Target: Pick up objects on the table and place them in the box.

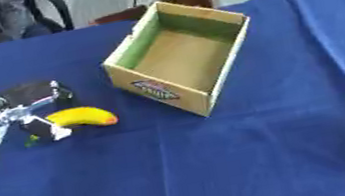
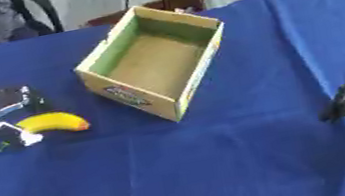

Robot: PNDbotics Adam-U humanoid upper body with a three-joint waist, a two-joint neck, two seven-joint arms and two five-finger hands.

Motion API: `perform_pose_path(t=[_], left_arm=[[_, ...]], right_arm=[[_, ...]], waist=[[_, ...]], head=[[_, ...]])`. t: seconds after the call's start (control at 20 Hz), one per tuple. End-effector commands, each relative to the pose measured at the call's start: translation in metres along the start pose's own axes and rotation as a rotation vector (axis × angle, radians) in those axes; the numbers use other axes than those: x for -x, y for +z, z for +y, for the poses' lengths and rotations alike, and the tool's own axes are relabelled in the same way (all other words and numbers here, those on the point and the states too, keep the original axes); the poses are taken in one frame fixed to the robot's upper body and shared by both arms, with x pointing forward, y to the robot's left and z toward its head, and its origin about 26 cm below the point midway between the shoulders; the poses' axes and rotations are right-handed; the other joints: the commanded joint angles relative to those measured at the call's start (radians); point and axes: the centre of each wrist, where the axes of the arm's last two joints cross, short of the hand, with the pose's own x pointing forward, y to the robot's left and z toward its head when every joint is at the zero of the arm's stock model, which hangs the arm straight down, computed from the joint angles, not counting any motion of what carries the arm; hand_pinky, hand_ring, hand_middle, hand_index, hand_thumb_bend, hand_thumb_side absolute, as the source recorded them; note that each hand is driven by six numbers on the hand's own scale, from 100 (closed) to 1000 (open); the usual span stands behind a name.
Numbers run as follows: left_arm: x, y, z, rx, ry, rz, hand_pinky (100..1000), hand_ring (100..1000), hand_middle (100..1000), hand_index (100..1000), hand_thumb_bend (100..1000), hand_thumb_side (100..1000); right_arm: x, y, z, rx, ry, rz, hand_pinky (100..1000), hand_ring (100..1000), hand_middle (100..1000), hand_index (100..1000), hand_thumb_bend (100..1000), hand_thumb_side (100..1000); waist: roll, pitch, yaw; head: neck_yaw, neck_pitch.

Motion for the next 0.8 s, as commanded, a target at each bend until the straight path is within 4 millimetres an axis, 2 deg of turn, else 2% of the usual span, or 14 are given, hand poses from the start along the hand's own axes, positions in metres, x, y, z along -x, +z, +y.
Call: perform_pose_path(t=[0.05, 0.2, 0.3, 0.8], left_arm=[[0.005, 0.003, 0.007, 0.008, -0.020, 0.019, 450, 461, 485, 682, 355, 282], [0.004, 0.003, 0.008, 0.000, -0.016, 0.020, 392, 402, 424, 624, 263, 244], [0.004, 0.004, 0.009, -0.012, -0.010, 0.019, 374, 383, 404, 603, 233, 237], [0.012, 0.019, 0.038, -0.077, 0.040, -0.013, 354, 359, 379, 575, 103, 210]], right_arm=[[-0.007, -0.003, -0.003, -0.009, 0.019, -0.016, 515, 375, 308, 499, 100, 802], [-0.007, -0.003, -0.003, -0.008, 0.019, -0.016, 515, 375, 308, 499, 100, 801], [-0.007, -0.003, -0.004, -0.007, 0.020, -0.016, 515, 375, 308, 499, 100, 801], [-0.007, -0.002, -0.005, -0.005, 0.021, -0.013, 515, 374, 308, 499, 100, 800]], waist=[[-0.001, -0.011, -0.002], [0.000, -0.011, -0.002], [0.000, -0.011, -0.003], [0.006, -0.018, -0.003]], head=[[0.004, -0.011], [0.003, -0.011], [0.002, -0.012], [-0.003, -0.015]])
